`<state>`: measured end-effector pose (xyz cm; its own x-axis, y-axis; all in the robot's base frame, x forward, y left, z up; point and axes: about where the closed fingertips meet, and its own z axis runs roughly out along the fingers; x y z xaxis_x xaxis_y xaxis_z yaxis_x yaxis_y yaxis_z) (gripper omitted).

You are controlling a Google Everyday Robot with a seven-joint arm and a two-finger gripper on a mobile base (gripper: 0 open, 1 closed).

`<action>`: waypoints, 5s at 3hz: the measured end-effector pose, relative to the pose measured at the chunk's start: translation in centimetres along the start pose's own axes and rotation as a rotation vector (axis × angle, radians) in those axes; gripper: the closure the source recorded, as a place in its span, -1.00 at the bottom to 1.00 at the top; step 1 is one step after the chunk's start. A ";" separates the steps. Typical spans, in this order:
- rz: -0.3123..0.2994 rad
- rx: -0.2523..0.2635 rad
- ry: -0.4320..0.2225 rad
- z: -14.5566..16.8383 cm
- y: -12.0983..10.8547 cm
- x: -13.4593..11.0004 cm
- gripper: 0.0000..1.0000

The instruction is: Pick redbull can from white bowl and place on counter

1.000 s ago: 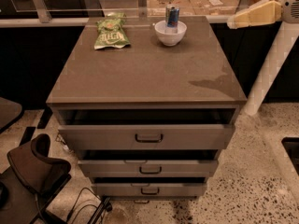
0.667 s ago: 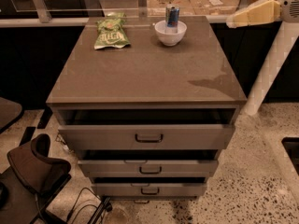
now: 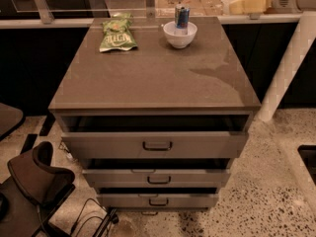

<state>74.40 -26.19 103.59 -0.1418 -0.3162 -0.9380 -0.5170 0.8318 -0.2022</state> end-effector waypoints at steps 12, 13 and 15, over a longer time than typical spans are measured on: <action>0.140 -0.134 -0.205 25.5 5.9 3.6 -1.00; 0.140 -0.134 -0.208 25.6 5.9 3.5 -0.71; 0.141 -0.143 -0.206 26.1 6.4 3.5 0.23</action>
Offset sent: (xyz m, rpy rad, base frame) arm 0.1109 0.0471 -0.0488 0.1453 -0.0101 -0.0290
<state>92.63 -10.03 91.66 -0.0538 -0.0901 -0.9945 -0.6199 0.7838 -0.0375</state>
